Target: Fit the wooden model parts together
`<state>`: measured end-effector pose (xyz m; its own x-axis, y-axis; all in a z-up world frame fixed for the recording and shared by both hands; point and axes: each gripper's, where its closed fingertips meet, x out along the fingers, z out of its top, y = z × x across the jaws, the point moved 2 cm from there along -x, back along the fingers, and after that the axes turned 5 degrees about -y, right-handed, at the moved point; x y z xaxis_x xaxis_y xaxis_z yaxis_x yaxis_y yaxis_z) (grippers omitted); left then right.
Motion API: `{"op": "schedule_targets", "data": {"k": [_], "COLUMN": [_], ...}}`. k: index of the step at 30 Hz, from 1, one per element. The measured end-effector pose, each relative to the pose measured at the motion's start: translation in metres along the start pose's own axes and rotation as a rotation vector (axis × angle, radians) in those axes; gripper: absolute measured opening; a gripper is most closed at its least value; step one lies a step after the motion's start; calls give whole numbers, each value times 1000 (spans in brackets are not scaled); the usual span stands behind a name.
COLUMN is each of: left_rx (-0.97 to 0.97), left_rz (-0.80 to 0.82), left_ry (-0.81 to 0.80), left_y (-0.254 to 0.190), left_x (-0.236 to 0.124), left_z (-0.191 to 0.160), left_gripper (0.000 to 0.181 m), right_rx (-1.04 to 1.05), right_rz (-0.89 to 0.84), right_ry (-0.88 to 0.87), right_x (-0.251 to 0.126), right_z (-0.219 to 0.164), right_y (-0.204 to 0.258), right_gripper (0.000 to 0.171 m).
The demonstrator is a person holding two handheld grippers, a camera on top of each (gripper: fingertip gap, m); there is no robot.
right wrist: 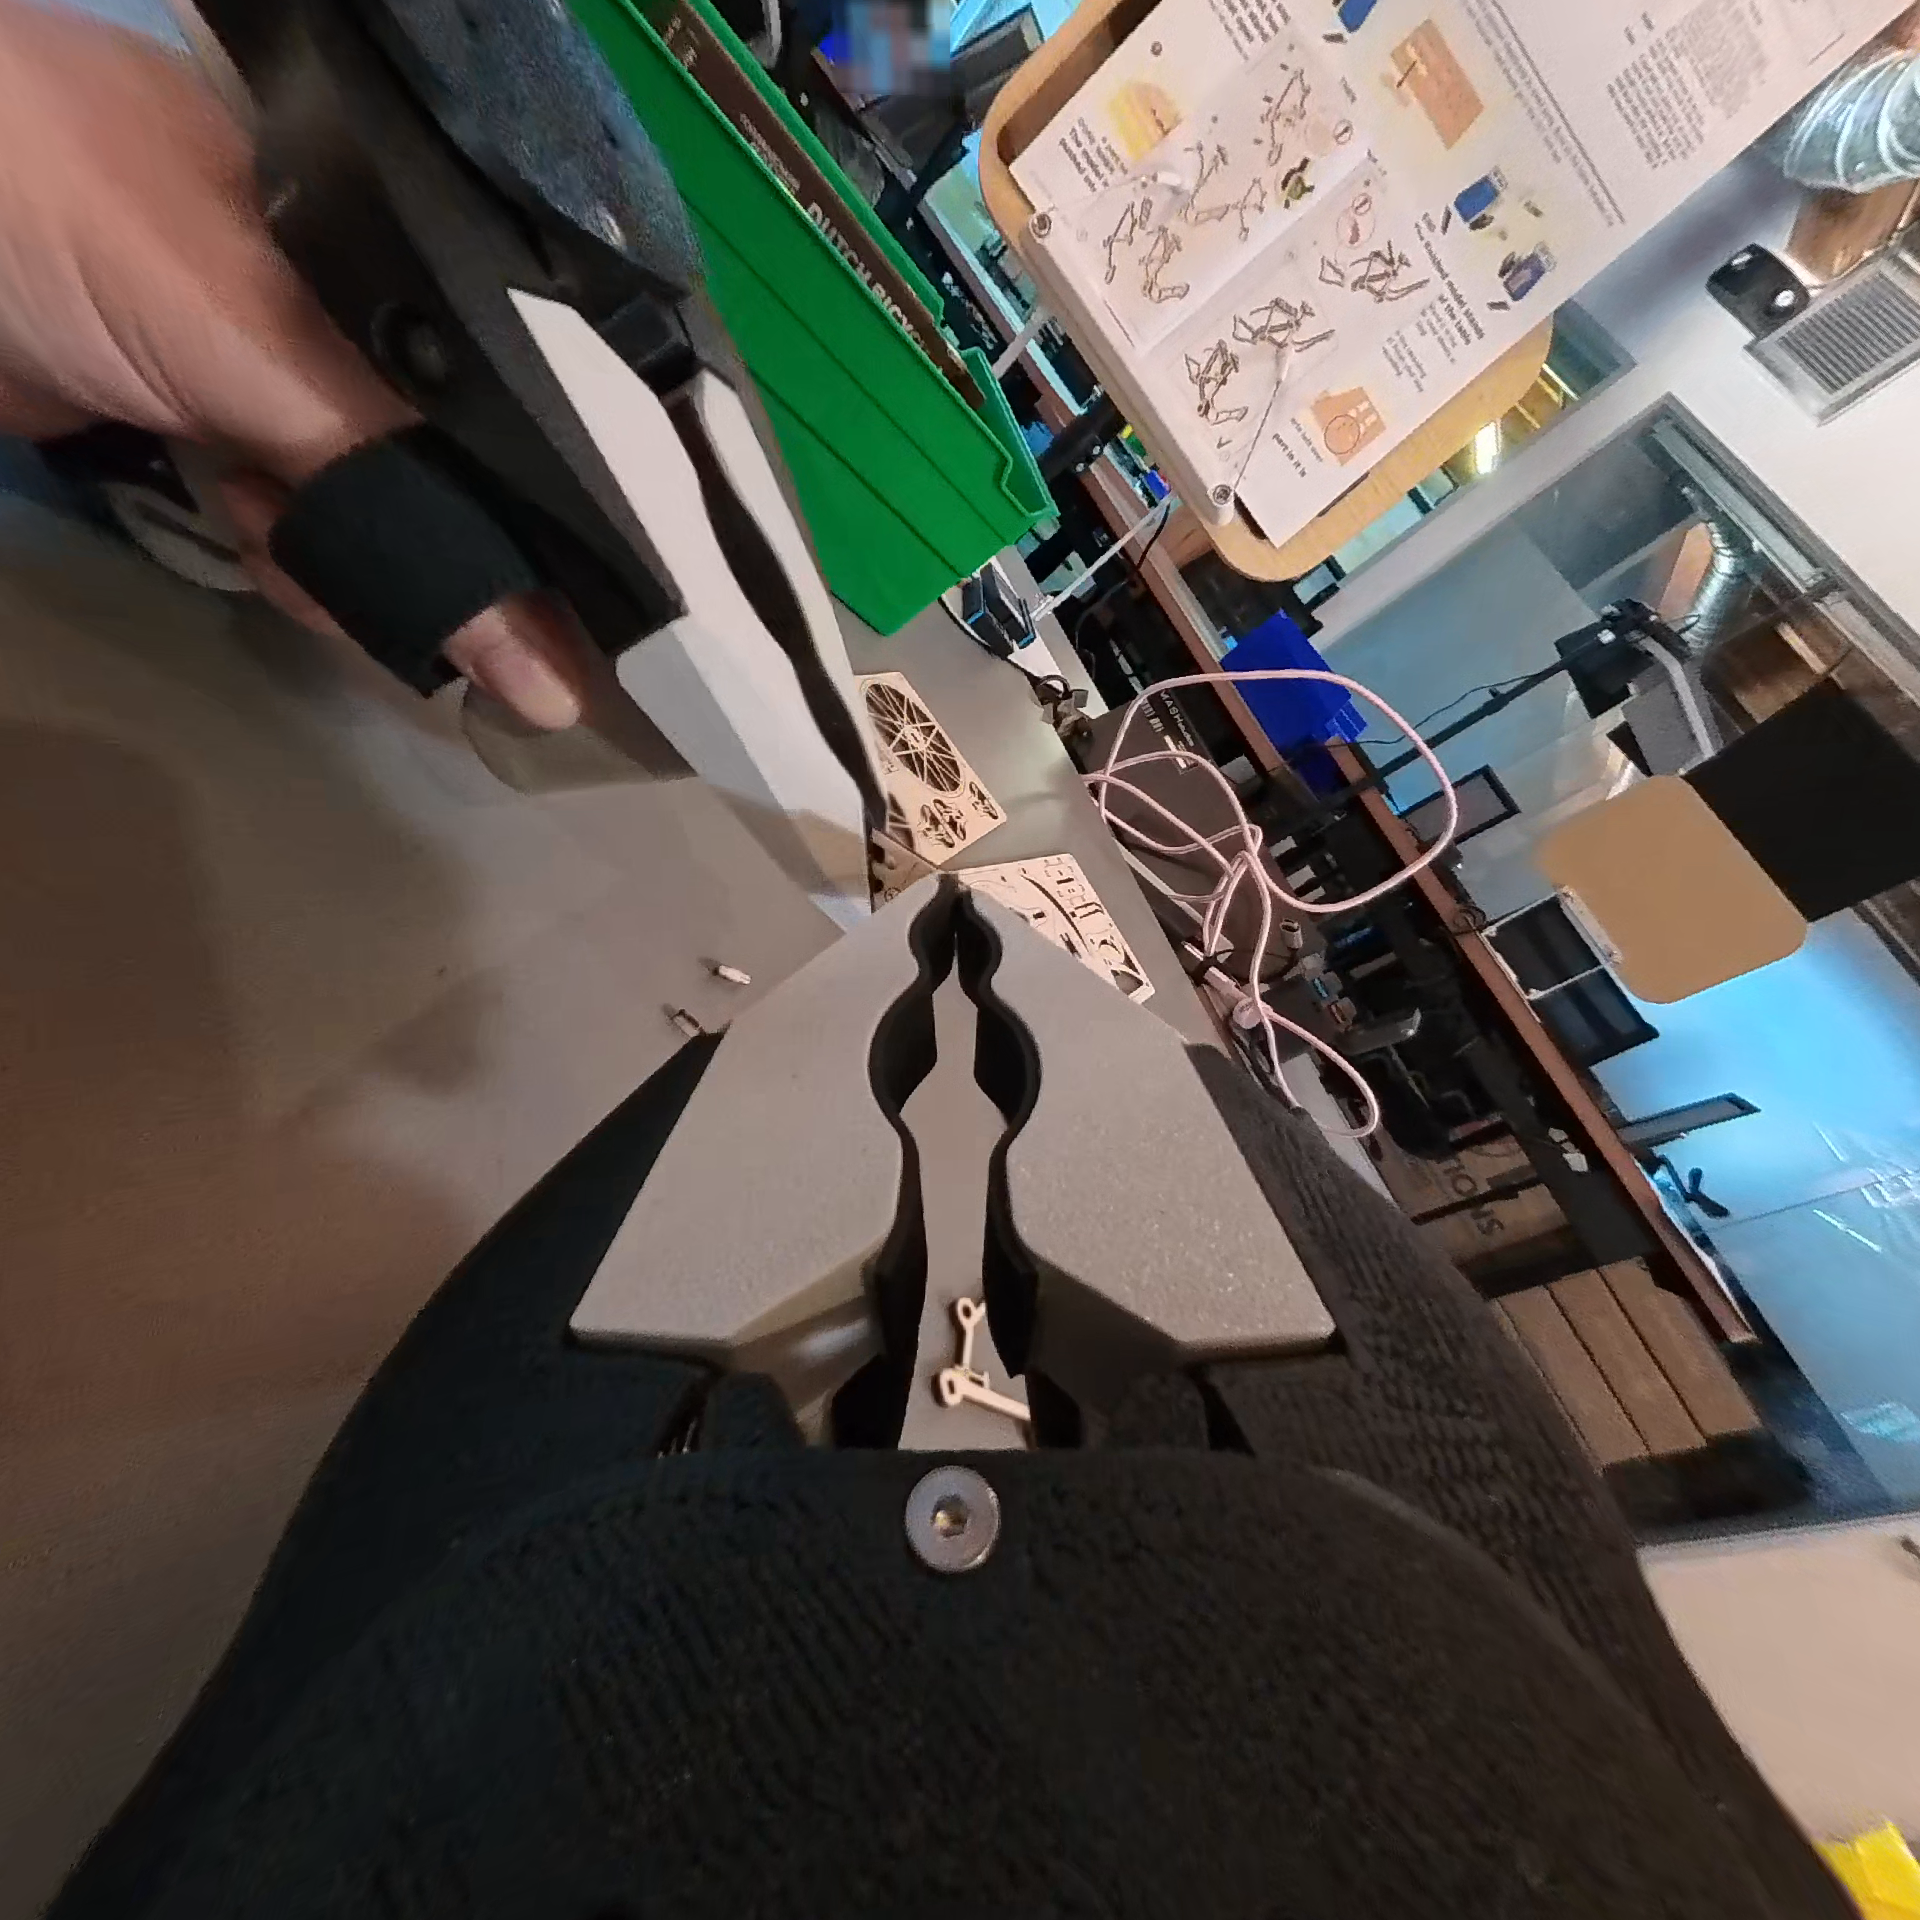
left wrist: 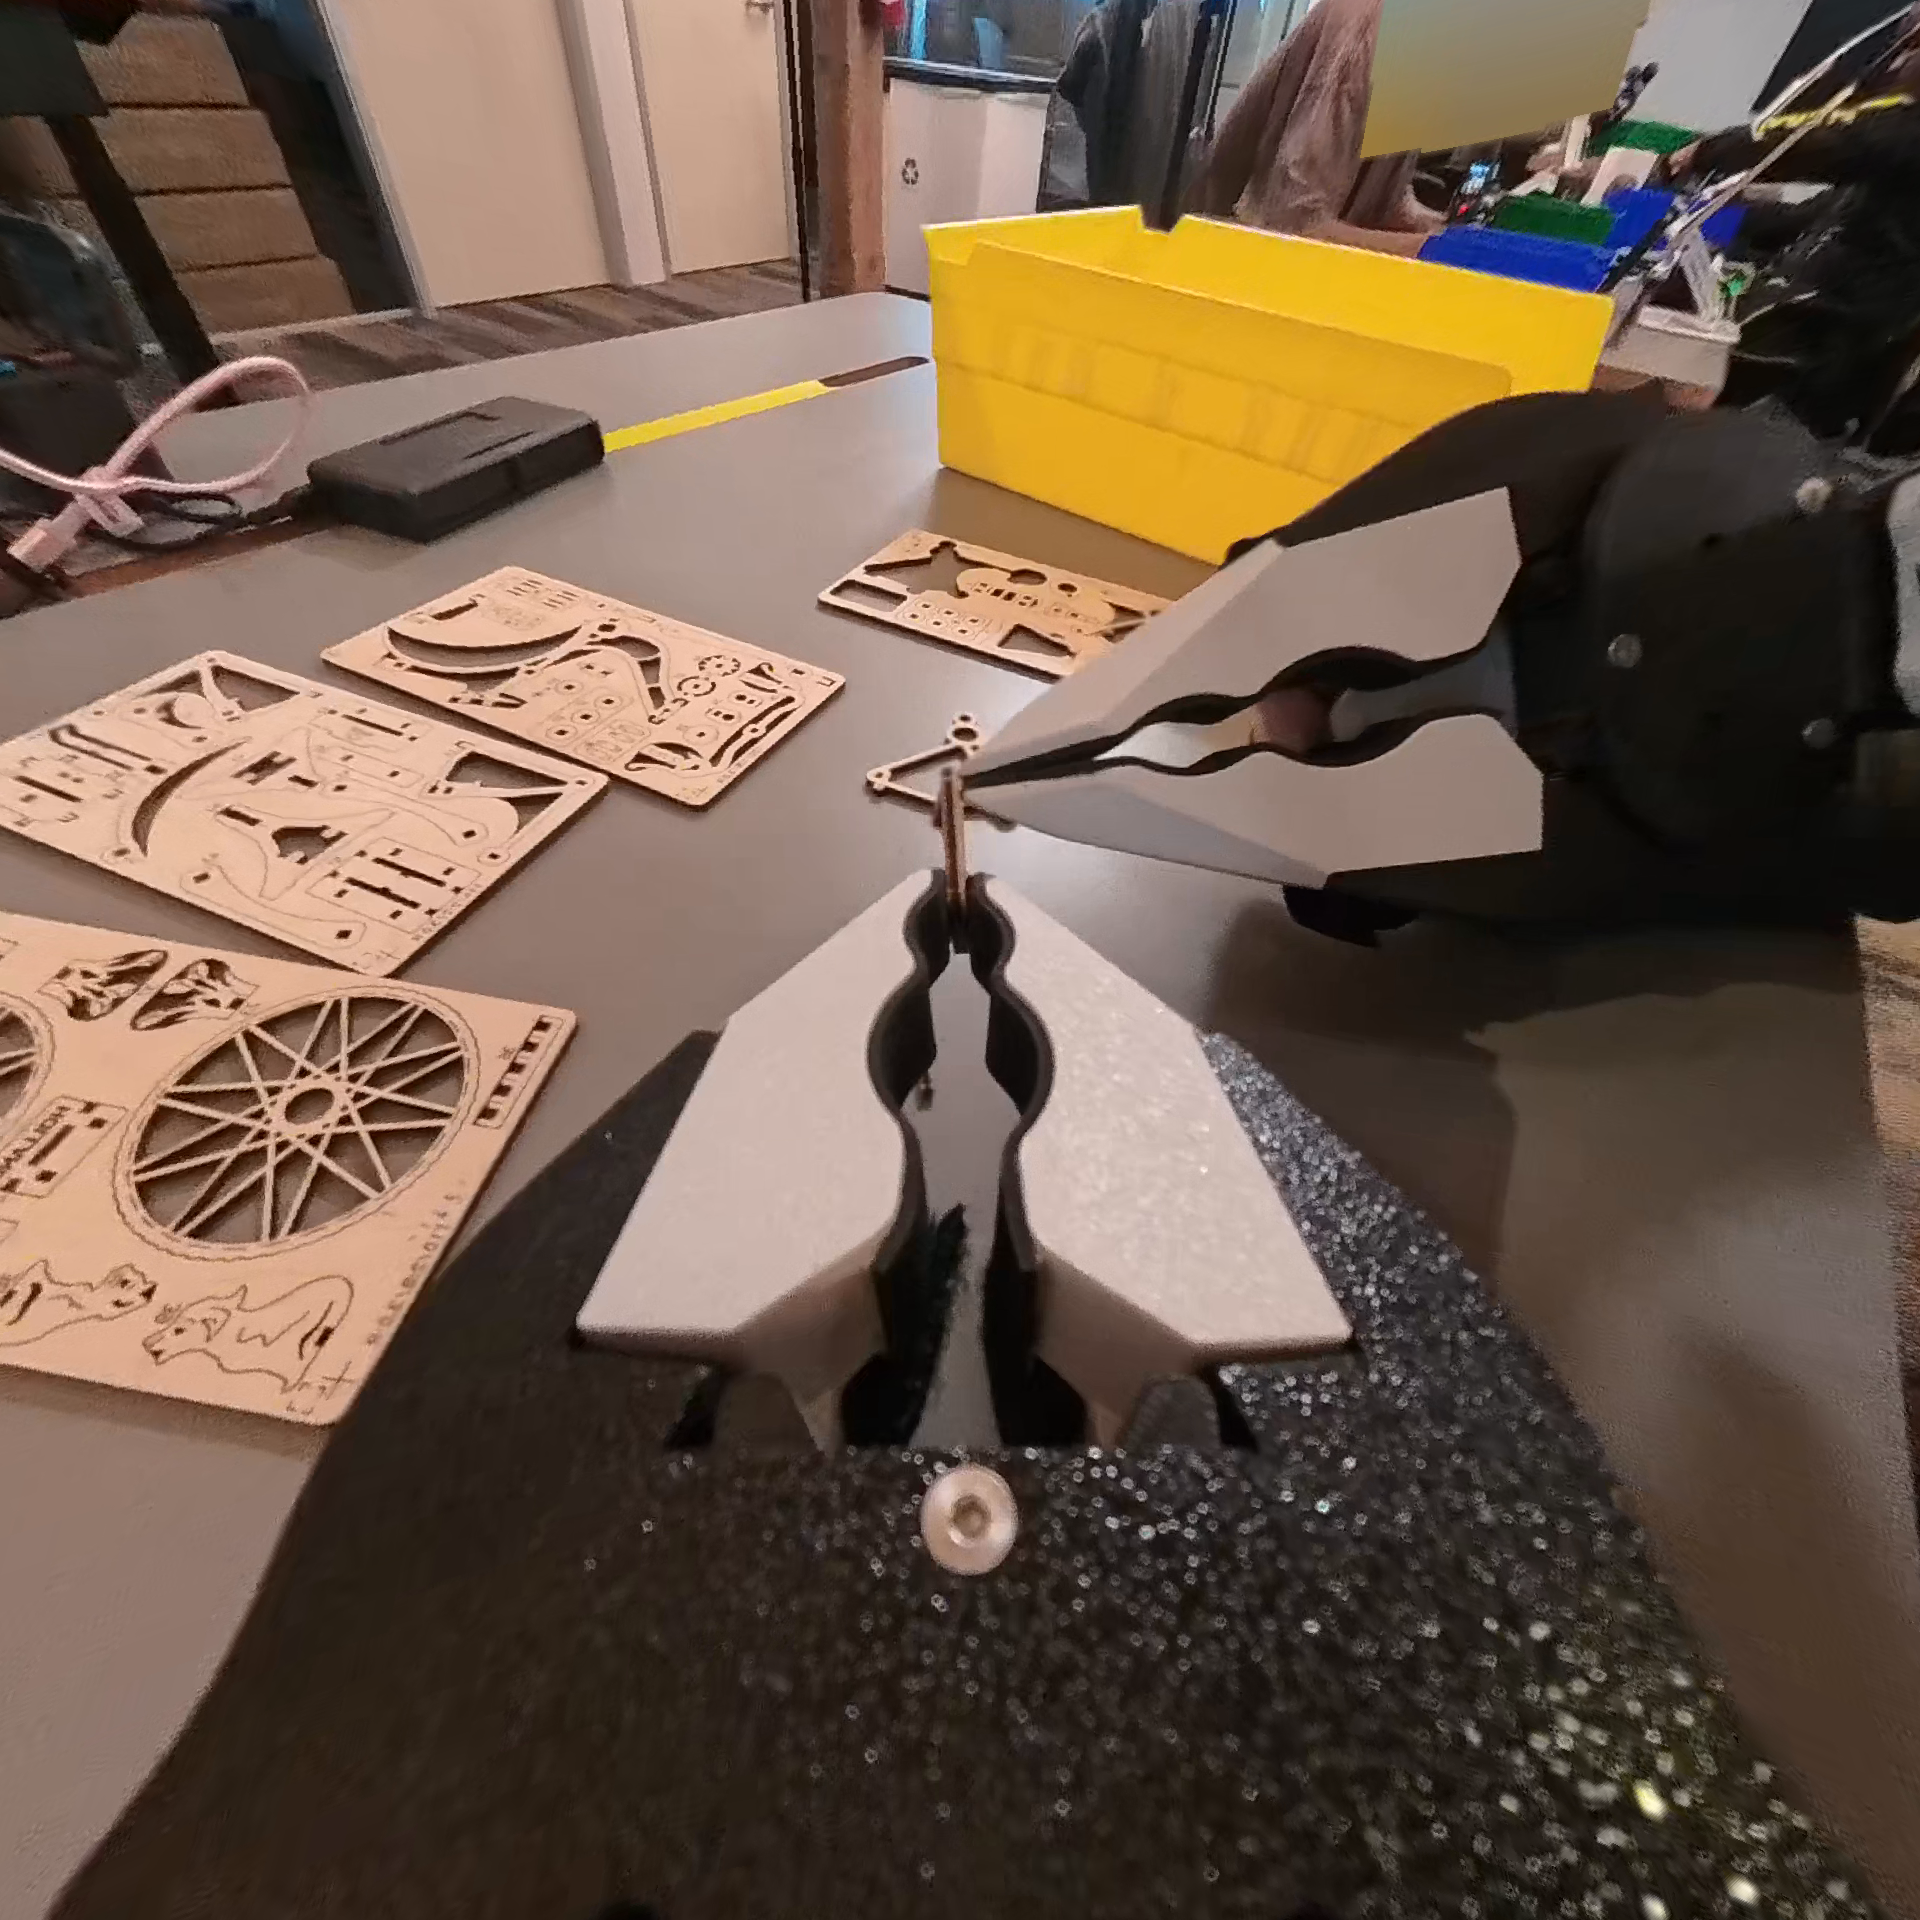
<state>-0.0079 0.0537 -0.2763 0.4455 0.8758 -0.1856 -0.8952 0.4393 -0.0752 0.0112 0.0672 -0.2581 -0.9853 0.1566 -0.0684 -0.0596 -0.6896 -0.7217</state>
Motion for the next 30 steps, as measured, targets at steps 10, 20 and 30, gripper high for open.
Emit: {"op": "schedule_targets", "data": {"k": [10,20,30], "left_rx": [-16,-69,176], "left_rz": [43,40,-39], "left_ry": [-16,-58,-141], "left_y": [6,11,-9], "left_x": [-1,-4,-6], "left_z": [2,6,15], "left_gripper": [1,0,0], "right_rx": [-13,-5,521], "right_rz": [-5,5,344], "right_ry": [-19,-32,-279], "right_x": [-2,-2,-25], "right_z": [3,3,9], "right_y": [0,-1,-12], "right_gripper": [0,0,21]}}
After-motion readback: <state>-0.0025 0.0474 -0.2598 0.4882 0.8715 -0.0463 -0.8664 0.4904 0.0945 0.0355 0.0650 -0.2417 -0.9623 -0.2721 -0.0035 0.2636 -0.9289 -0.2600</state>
